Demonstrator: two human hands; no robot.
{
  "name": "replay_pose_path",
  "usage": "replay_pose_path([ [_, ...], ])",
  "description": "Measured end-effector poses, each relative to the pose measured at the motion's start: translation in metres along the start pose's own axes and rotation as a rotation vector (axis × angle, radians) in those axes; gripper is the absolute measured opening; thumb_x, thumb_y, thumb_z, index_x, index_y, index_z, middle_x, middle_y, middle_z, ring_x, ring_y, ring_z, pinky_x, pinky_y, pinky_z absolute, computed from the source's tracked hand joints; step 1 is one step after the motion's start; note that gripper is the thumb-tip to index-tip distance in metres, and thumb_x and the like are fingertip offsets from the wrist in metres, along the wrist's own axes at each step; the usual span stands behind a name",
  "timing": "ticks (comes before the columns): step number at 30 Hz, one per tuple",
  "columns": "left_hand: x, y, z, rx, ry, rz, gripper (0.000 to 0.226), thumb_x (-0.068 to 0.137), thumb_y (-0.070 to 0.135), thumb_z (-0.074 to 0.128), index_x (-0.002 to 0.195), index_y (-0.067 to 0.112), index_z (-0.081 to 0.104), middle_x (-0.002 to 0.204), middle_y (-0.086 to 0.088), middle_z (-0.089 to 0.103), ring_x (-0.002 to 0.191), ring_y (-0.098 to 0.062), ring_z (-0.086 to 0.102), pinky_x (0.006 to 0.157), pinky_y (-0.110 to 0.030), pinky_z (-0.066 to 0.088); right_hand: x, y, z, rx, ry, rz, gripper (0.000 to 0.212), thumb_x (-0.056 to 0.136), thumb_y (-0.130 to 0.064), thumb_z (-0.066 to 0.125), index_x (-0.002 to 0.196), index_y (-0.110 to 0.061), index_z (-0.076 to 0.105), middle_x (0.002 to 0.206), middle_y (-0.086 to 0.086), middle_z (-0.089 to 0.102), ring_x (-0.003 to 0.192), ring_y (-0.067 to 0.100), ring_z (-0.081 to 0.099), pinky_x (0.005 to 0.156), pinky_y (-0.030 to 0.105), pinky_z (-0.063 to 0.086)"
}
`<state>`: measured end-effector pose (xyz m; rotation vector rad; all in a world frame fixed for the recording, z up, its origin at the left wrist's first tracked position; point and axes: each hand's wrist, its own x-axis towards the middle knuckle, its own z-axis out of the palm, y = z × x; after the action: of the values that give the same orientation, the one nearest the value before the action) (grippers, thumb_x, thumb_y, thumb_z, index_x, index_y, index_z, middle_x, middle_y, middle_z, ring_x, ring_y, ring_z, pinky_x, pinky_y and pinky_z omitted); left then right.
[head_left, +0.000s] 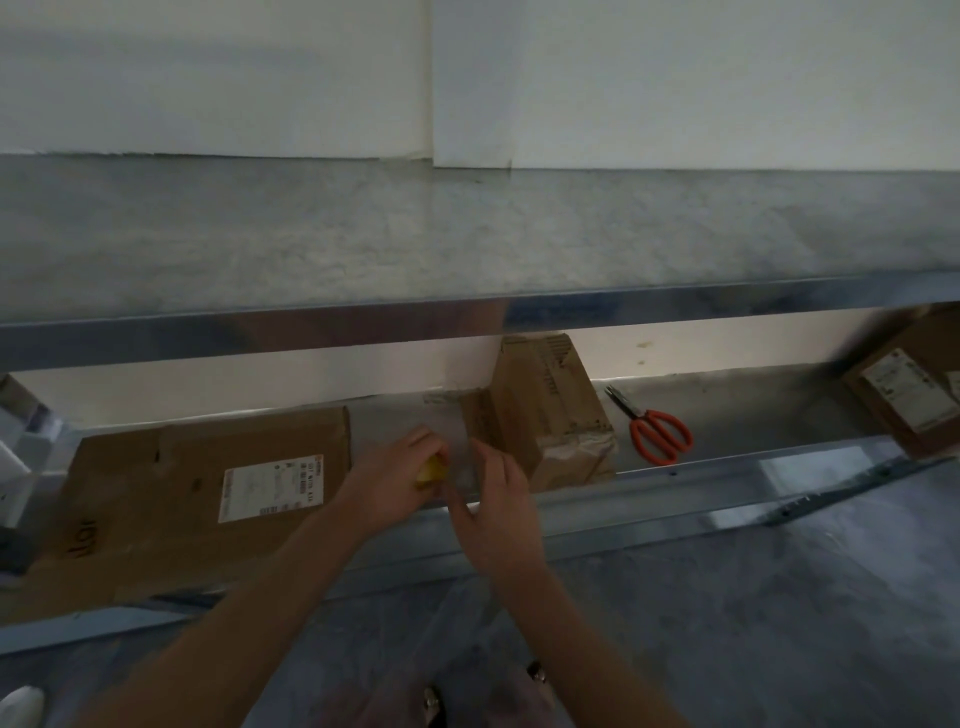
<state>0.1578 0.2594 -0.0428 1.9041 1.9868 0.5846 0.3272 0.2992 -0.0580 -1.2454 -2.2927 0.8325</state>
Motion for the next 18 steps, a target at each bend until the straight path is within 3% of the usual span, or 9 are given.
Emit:
replay_pose_path([
  [2, -0.006, -0.001, 0.006, 0.036, 0.033, 0.002, 0.027, 0.078, 0.032, 0.073, 0.1, 0.024, 0.059, 0.106, 0.009, 0.053, 0.09, -0.012, 0.057, 0.072, -0.033, 0.049, 0.006, 0.003, 0.006, 0.077, -0.076, 0.151, 0.041, 0.091, -0.042, 0.062, 0.126, -0.02, 0.06, 0.123, -0.003, 0.063, 0.114, 0.014, 0.057, 0.093, 0.026, 0.046],
  [4, -0.01, -0.003, 0.013, 0.019, 0.061, -0.01, 0.027, 0.08, 0.033, 0.074, 0.1, 0.021, 0.061, 0.105, 0.007, 0.055, 0.089, -0.013, 0.058, 0.071, -0.031, 0.048, 0.012, 0.007, 0.008, 0.097, -0.109, 0.192, 0.02, 0.091, -0.036, 0.065, 0.106, -0.025, 0.07, 0.103, -0.008, 0.071, 0.097, 0.011, 0.065, 0.076, 0.016, 0.043],
  [7, -0.018, -0.004, 0.02, -0.121, 0.058, -0.062, 0.036, 0.089, 0.036, 0.065, 0.117, 0.015, 0.062, 0.111, 0.004, 0.058, 0.096, -0.011, 0.057, 0.081, -0.024, 0.045, 0.017, 0.013, 0.005, 0.112, -0.09, 0.22, 0.005, 0.09, -0.028, 0.066, 0.091, -0.026, 0.07, 0.082, -0.013, 0.068, 0.08, 0.008, 0.064, 0.06, 0.004, 0.035],
  [10, -0.028, -0.002, 0.025, -0.273, -0.054, -0.155, 0.052, 0.094, 0.049, 0.045, 0.14, 0.022, 0.047, 0.128, 0.007, 0.054, 0.113, -0.008, 0.052, 0.092, -0.013, 0.036, 0.024, 0.019, -0.001, 0.136, -0.129, 0.243, 0.005, 0.09, -0.026, 0.066, 0.086, -0.028, 0.067, 0.076, -0.016, 0.063, 0.073, 0.003, 0.059, 0.062, 0.008, 0.038],
  [12, -0.031, -0.007, 0.029, -0.231, -0.08, -0.177, 0.054, 0.095, 0.045, 0.051, 0.143, 0.023, 0.041, 0.131, 0.006, 0.053, 0.116, -0.011, 0.052, 0.096, -0.021, 0.039, 0.025, 0.019, -0.002, 0.105, -0.184, 0.213, 0.004, 0.089, -0.026, 0.068, 0.085, -0.027, 0.068, 0.078, -0.014, 0.066, 0.074, 0.003, 0.059, 0.065, 0.013, 0.039],
  [16, -0.02, -0.02, 0.026, -0.03, 0.02, -0.156, 0.044, 0.089, 0.029, 0.065, 0.13, 0.023, 0.053, 0.126, 0.0, 0.059, 0.109, -0.021, 0.057, 0.082, -0.032, 0.047, 0.014, 0.016, 0.01, 0.104, -0.153, 0.191, 0.009, 0.088, -0.026, 0.069, 0.08, -0.026, 0.064, 0.075, -0.012, 0.065, 0.071, 0.006, 0.057, 0.064, 0.016, 0.038],
  [18, -0.011, -0.026, 0.027, 0.034, 0.009, -0.117, 0.041, 0.087, 0.027, 0.066, 0.126, 0.02, 0.057, 0.124, -0.004, 0.06, 0.111, -0.025, 0.057, 0.083, -0.034, 0.047, 0.01, 0.018, 0.018, 0.157, -0.097, 0.259, 0.007, 0.087, -0.027, 0.071, 0.082, -0.023, 0.067, 0.078, -0.009, 0.068, 0.073, 0.008, 0.06, 0.065, 0.015, 0.038],
])
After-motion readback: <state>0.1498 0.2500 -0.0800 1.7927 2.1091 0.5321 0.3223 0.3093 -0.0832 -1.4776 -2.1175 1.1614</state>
